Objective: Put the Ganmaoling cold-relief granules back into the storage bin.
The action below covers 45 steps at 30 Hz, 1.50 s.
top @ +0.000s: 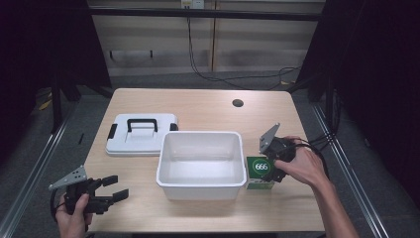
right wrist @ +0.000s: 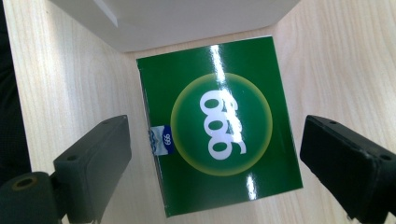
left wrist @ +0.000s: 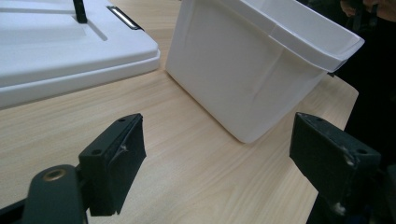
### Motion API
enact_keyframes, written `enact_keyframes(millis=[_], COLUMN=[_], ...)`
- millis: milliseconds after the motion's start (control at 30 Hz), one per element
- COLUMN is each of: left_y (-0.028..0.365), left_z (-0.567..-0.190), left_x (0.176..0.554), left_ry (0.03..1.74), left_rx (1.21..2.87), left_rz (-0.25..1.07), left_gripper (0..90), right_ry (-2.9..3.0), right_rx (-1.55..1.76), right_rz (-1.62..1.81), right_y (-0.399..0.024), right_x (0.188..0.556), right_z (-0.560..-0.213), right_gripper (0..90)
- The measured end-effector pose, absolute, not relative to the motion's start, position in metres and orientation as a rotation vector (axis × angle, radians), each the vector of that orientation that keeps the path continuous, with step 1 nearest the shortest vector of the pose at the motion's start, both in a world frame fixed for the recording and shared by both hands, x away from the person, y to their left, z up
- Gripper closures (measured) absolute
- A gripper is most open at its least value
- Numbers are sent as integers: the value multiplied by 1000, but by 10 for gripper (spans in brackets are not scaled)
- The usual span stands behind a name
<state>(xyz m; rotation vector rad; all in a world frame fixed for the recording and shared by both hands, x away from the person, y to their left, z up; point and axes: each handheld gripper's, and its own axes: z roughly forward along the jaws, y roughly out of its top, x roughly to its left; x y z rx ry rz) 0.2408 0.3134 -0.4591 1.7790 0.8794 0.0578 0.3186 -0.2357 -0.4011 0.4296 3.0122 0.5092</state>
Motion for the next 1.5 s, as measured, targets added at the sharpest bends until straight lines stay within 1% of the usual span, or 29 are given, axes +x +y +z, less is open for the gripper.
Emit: enact_keyframes(millis=[400,467,867,1100,1500], left_y=[313,314,314,314,314], left_z=[-459,-459,-459,-459,-459], left_x=[241,241,241,241,241], left_ry=[880,878,878,876,880], left_rx=[1779,1779,1779,1779,1777], left_rz=[55,55,58,58,57], left_gripper=[182,182,182,182,182], right_ry=[3039,3038,3079,3103,3109], right_rx=[387,356,295,319,342], right_rz=[366,363,308,292,304], right_y=[-226,-225,-217,-216,-218], right_x=[321,323,329,330,333], right_z=[-413,-415,-424,-423,-422], right_gripper=[85,100,113,145,156])
